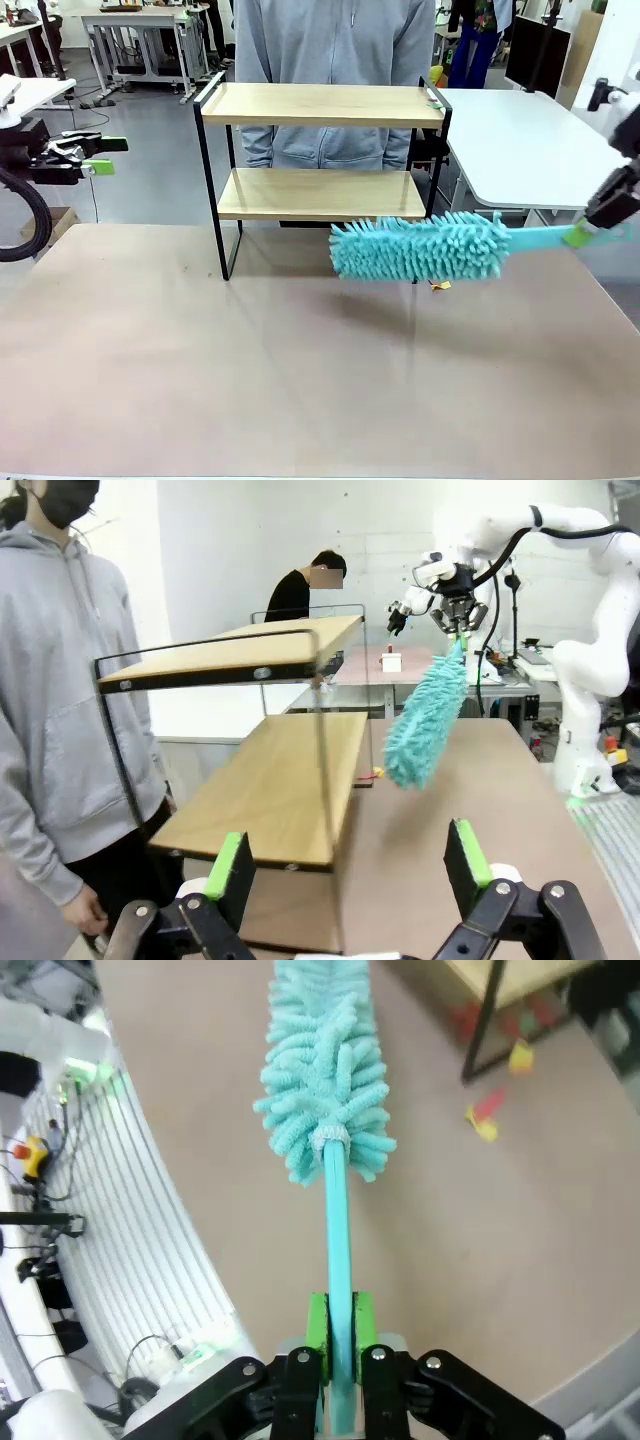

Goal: Clean the shelf.
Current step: Hand the Duster back to the human.

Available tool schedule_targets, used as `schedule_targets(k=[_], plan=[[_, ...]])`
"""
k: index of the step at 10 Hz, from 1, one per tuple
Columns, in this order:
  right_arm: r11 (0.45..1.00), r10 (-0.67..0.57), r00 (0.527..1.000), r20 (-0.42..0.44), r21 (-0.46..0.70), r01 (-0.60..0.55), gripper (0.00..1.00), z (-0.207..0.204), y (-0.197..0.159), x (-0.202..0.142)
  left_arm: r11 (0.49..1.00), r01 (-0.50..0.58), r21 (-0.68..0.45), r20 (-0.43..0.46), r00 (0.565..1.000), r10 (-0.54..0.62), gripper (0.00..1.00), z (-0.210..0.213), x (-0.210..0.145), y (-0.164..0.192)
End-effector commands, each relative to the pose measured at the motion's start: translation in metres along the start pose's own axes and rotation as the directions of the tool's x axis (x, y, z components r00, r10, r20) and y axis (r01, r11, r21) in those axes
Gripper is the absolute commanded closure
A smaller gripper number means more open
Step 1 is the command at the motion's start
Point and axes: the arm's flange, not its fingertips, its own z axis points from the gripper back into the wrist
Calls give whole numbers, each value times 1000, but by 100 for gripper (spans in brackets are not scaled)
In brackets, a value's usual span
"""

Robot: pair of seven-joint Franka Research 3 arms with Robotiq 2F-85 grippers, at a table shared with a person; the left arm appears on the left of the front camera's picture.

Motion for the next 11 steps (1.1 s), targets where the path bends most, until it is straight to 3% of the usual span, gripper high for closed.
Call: schedule_targets(k=[1, 2, 4, 6, 8, 9, 11], plan=[[976, 191, 973, 127, 84, -202, 87, -9, -18, 20, 999, -8, 42, 27, 1000, 6, 0, -32, 1, -43], [949, 268, 943, 196, 115, -294, 87, -14, -23, 32, 998, -13, 58, 59, 998, 10, 0, -46, 0, -61], [892, 394, 887, 242, 131, -432, 87, -20, -31, 49, 997, -39, 64, 137, 990, 30, 0, -66, -3, -87], [839, 474, 842, 259, 156, -521, 87, -25, -38, 62, 996, -61, 61, 147, 988, 51, 0, -77, -7, -104], [833, 480, 845, 234, 179, -523, 87, -29, -53, 61, 994, -95, 53, 162, 983, 85, 0, -83, -8, -116], [848, 471, 851, 233, 147, -509, 87, -34, -32, 61, 994, -102, 43, 107, 989, 97, 0, -80, -9, -108], [848, 471, 851, 233, 147, -509, 87, -34, -32, 61, 995, -93, 38, 148, 985, 86, 0, -80, -12, -109]])
